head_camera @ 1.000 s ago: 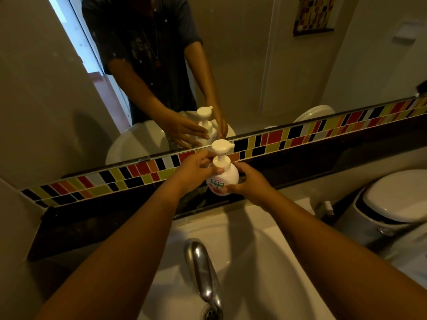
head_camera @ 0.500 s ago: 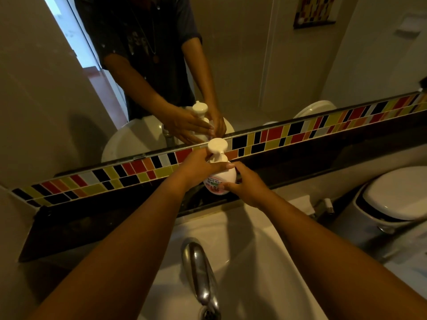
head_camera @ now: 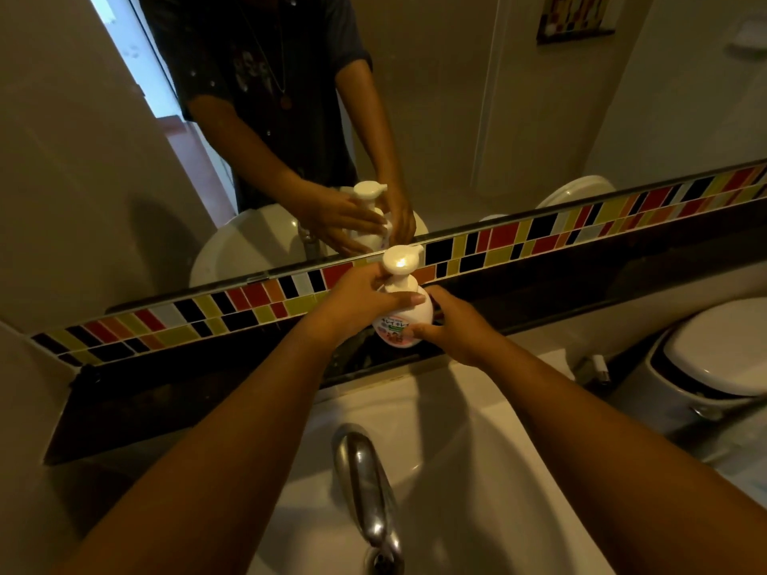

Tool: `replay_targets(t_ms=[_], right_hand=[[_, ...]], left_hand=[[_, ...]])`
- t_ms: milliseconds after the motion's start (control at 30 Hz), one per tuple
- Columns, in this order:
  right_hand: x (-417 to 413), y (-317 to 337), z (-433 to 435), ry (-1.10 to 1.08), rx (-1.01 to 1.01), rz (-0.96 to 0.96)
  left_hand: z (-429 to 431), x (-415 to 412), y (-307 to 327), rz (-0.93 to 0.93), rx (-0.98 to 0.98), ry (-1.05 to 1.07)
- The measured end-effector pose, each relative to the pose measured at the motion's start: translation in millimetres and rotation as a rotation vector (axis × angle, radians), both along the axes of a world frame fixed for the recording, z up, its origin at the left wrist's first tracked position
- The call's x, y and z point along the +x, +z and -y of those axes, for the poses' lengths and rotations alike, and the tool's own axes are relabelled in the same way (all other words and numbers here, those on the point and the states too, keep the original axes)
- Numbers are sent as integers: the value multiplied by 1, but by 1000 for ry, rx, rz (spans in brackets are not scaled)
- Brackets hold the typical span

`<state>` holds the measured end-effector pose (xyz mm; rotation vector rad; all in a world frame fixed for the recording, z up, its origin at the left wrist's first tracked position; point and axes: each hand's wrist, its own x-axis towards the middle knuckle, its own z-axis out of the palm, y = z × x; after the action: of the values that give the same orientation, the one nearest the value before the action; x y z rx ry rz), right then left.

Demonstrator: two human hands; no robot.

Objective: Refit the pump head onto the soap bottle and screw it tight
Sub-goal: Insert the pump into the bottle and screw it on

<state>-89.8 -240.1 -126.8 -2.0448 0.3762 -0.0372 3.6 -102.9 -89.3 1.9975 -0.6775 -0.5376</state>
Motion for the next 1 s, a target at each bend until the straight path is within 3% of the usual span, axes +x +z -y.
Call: replay_targets(t_ms=[167, 433, 700, 1000], right_hand=[[1, -1, 0, 5, -7, -10], [1, -1, 1, 6, -14, -13], [-1, 1, -1, -6, -21, -12], [2, 5, 4, 36, -41, -58]], left_hand=[[9, -1, -3, 40, 22, 80], [-32, 3, 1, -124, -76, 61], [3, -12, -8, 37, -75, 180], [-3, 8, 7, 38, 51, -44]])
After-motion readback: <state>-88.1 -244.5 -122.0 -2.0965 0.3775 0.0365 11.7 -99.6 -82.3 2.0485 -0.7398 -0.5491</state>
